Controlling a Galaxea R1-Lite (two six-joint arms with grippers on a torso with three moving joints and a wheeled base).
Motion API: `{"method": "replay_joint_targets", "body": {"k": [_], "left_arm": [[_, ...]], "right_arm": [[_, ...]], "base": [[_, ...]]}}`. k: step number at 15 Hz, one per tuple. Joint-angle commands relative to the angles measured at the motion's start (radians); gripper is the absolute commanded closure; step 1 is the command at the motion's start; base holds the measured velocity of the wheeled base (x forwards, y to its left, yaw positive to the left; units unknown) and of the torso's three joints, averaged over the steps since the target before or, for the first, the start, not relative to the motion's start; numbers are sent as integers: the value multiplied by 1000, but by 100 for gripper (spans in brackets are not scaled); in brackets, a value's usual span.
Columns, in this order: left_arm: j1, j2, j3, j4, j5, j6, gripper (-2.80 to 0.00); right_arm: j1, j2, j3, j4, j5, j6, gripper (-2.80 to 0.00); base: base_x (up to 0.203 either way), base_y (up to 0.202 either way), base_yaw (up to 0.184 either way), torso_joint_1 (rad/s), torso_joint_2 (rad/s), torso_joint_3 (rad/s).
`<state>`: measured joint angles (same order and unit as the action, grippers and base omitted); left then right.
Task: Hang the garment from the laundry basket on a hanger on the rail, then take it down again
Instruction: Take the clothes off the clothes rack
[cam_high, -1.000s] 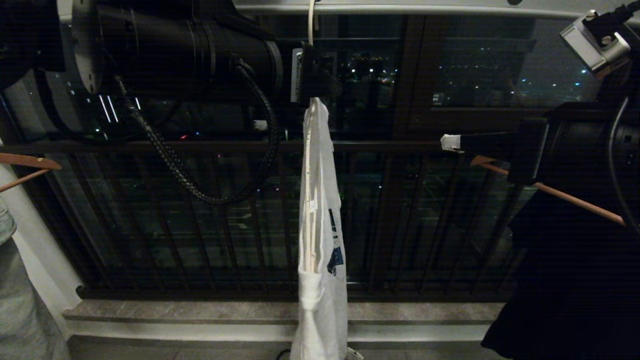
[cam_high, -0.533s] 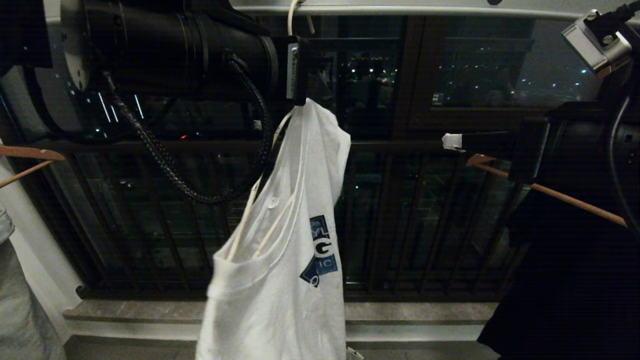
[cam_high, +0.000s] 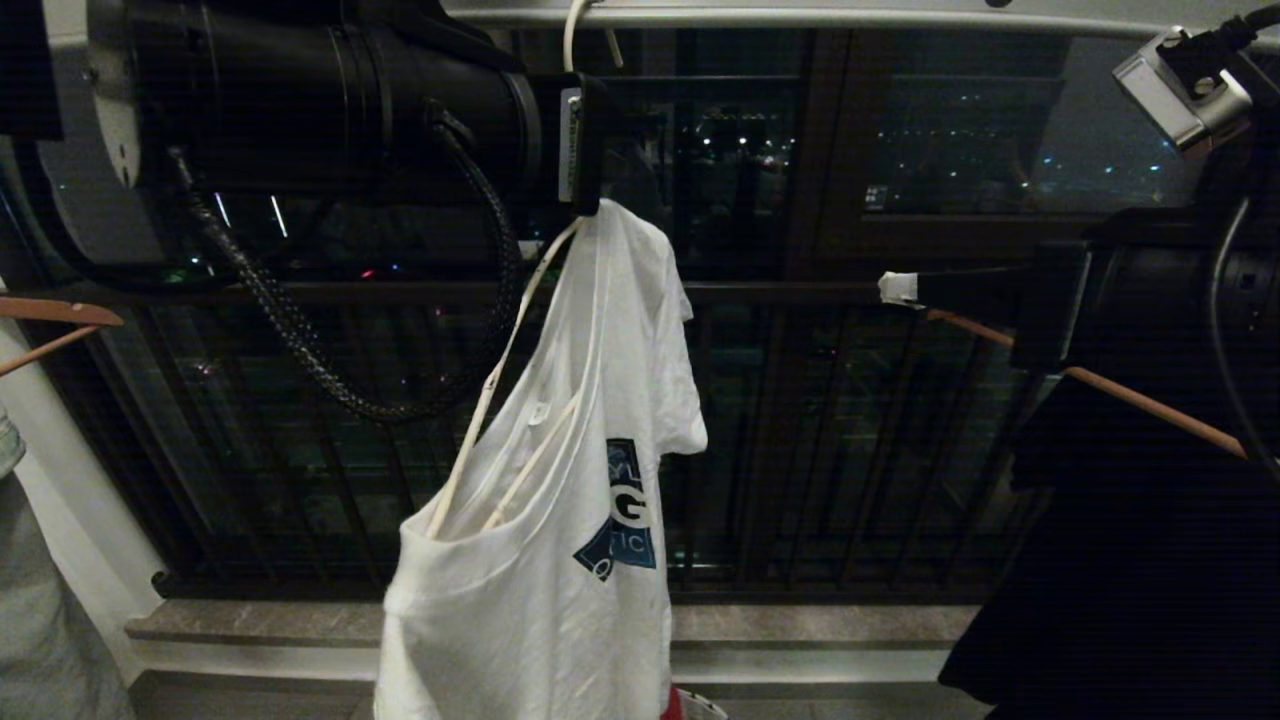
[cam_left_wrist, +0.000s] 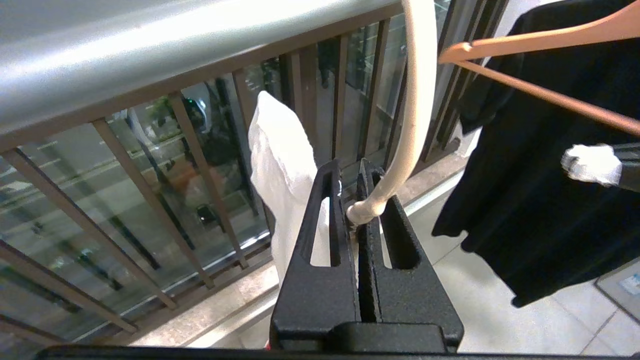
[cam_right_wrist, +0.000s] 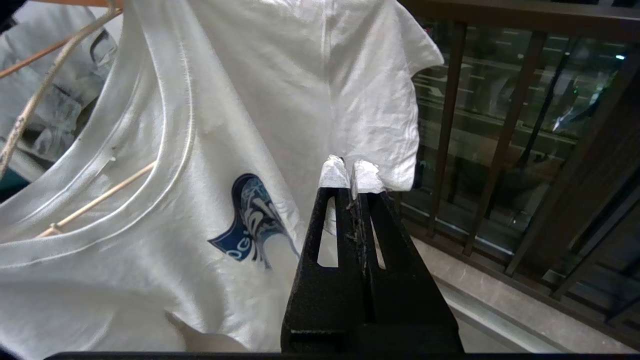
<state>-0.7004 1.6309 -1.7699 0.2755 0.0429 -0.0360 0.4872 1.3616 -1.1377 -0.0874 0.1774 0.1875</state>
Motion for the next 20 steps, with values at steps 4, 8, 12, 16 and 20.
{"method": "replay_joint_targets", "body": {"k": [4, 8, 12, 16, 20], "left_arm": [[1, -20, 17, 8, -2, 28, 0], [1, -20, 27, 8, -3, 50, 0], [1, -11, 24, 5, -3, 50, 0], [1, -3, 20, 4, -2, 48, 0], [1, -2, 17, 2, -3, 45, 0]], "right_arm": [[1, 114, 2, -97, 4, 3, 0], [1, 245, -33, -206, 4, 15, 0], [61, 202, -62, -172, 2, 23, 0], [188, 175, -70, -120, -17, 24, -280], [320, 260, -172, -95, -190, 16, -280]], "base": [[0, 0, 0, 0, 0, 0], [0, 0, 0, 0, 0, 0], [0, 0, 0, 0, 0, 0], [0, 0, 0, 0, 0, 0], [0, 0, 0, 0, 0, 0]]}}
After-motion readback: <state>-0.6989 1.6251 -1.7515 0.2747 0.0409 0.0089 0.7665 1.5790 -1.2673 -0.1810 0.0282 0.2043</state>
